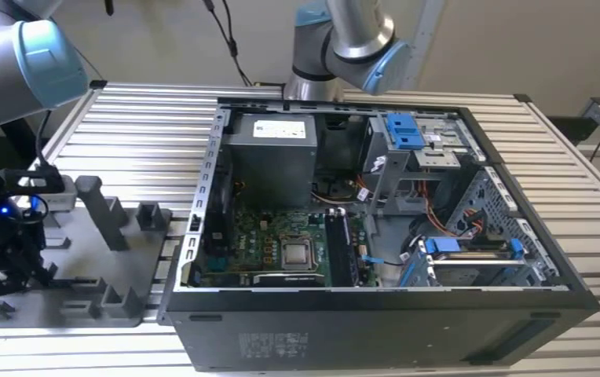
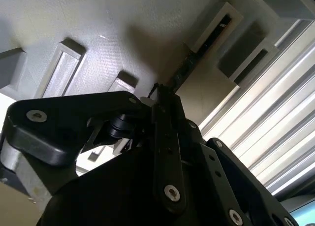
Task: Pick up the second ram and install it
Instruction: 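Pick up the second ram and move it above second insertion slot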
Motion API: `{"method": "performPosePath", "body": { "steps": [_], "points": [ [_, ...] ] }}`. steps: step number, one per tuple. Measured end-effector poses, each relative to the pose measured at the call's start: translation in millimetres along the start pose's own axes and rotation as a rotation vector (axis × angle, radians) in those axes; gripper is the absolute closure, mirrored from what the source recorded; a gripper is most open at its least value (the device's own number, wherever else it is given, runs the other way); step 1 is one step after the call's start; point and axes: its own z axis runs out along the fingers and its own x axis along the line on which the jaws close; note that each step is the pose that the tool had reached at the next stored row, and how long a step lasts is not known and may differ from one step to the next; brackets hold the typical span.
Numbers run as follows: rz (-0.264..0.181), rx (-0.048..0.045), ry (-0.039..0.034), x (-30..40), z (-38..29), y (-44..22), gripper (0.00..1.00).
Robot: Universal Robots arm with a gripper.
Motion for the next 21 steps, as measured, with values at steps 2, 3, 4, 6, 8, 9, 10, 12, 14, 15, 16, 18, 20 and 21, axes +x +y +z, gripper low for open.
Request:
{"method": "performPosePath", "body": {
  "steps": [2,3,4,6,8,9,10,12,14,15,16,18,20,21],
  "points": [
    [0.0,0.0,0.0001,0.0,0.0,0.0,0.83],
    [0.0,0.0,0.0001,0.0,0.0,0.0,0.83],
    [0.0,0.0,0.0001,0.0,0.0,0.0,0.83],
    [0.0,0.0,0.0002,0.0,0.0,0.0,0.83],
    [0.0,0.0,0.0004,0.0,0.0,0.0,0.83],
    [0.0,0.0,0.0004,0.0,0.0,0.0,0.85],
    [0.0,0.0001,0.0006,0.0,0.0,0.0,0.86],
    [0.0,0.0,0.0009,0.0,0.0,0.0,0.86],
    [0.0,-0.0001,0.001,0.0,0.0,0.1,0.86],
    [0.0,0.0,0.001,0.0,0.0,0.0,0.86],
    [0.0,0.0,0.001,0.0,0.0,0.0,0.86],
    [0.0,0.0001,0.0011,0.0,0.0,0.0,0.86],
    [0.0,0.0001,0.0012,0.0,-0.1,0.0,0.86],
    [0.0,-0.0002,0.0013,0.0,-0.6,0.0,0.86]
  ]
}}
